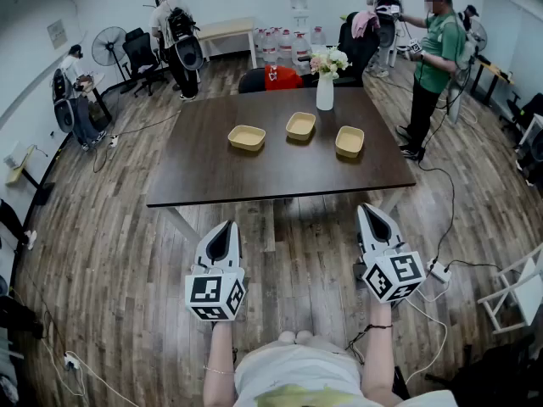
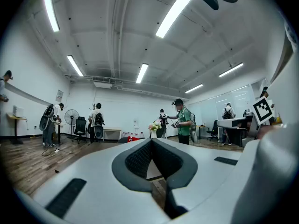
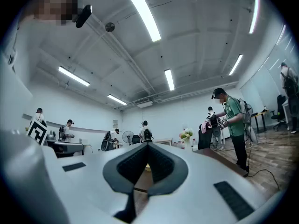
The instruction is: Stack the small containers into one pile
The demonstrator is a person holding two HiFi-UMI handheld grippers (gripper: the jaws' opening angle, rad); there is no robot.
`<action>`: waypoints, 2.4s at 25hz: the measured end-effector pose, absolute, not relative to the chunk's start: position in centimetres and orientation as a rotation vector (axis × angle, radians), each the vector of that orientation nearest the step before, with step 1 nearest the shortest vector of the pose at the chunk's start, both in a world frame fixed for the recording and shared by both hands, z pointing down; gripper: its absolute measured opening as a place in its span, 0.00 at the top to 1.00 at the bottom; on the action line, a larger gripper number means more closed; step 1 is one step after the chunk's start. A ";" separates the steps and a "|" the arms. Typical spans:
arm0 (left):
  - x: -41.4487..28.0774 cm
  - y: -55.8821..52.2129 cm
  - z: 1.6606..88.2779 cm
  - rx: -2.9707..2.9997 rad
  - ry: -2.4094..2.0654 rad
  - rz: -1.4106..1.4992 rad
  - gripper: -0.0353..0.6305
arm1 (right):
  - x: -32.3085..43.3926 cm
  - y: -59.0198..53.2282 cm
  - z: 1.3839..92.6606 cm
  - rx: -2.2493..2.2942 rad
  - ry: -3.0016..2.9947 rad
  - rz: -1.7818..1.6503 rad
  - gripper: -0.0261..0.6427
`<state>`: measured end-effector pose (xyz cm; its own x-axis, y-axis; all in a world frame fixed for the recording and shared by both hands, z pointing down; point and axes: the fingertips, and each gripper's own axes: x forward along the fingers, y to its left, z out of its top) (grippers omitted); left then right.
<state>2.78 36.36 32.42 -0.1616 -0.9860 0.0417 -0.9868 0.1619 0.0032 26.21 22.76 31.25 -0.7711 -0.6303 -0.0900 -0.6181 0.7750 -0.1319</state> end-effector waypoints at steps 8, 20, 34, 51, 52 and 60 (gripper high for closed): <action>3.2 35.3 32.8 1.999 -2.358 0.036 0.91 | 27.0 21.5 31.5 -1.025 2.820 -0.170 0.93; 5.1 33.8 32.8 2.010 -2.341 0.011 0.91 | 28.6 20.2 31.0 -1.010 2.780 -0.185 0.93; 3.6 29.6 34.9 1.977 -2.297 0.017 0.91 | 25.2 16.4 33.1 -0.973 2.841 -0.230 0.93; -5.1 13.0 34.9 2.167 -2.112 0.011 0.91 | 17.6 3.7 34.5 -1.215 2.767 -0.280 0.93; -5.4 12.2 34.9 2.178 -2.099 0.010 0.91 | 17.3 3.1 34.6 -1.235 2.759 -0.279 0.93; -6.3 7.5 36.9 2.218 -1.970 0.021 0.91 | 16.7 0.2 36.3 -1.412 2.681 -0.321 0.93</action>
